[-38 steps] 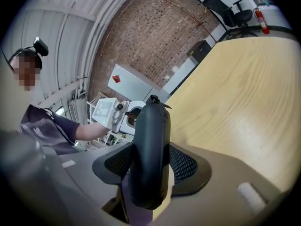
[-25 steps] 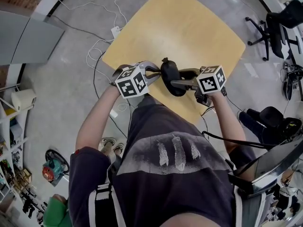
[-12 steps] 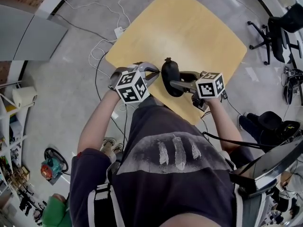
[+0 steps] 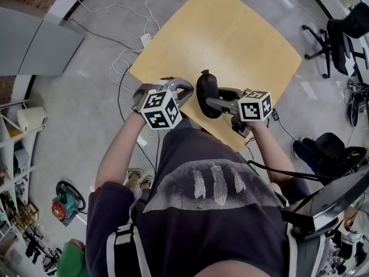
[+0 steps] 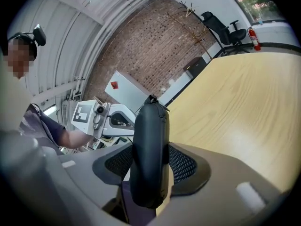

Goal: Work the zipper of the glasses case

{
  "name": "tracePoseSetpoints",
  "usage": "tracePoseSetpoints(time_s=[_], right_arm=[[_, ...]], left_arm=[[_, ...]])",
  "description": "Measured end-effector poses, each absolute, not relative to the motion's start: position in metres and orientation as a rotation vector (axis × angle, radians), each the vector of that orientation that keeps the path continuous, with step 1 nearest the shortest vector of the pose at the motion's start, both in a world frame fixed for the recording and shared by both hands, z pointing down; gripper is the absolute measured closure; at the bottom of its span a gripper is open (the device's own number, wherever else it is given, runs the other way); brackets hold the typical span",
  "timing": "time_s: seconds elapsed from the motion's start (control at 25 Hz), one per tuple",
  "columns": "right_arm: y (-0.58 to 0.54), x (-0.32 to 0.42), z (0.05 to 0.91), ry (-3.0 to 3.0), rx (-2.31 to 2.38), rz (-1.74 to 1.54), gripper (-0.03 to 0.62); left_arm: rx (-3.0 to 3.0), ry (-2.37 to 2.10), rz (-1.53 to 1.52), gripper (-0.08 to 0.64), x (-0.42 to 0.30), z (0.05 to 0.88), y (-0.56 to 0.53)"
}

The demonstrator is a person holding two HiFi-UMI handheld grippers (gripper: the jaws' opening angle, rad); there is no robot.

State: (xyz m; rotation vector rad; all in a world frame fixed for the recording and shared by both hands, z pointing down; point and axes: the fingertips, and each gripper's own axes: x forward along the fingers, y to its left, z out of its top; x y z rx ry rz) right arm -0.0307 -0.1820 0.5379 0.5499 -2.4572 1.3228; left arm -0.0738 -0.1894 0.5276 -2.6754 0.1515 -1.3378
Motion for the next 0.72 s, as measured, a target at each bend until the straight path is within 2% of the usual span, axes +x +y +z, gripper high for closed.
tracePoseSetpoints(time_s=[0.72], right_arm=[[-0.192,-0.029,0.538,-2.473,0.669,1.494,0.354]], left_arm=[[-2.705,0.162,-1.386,0.560,-0.073,0.535,-0.180]])
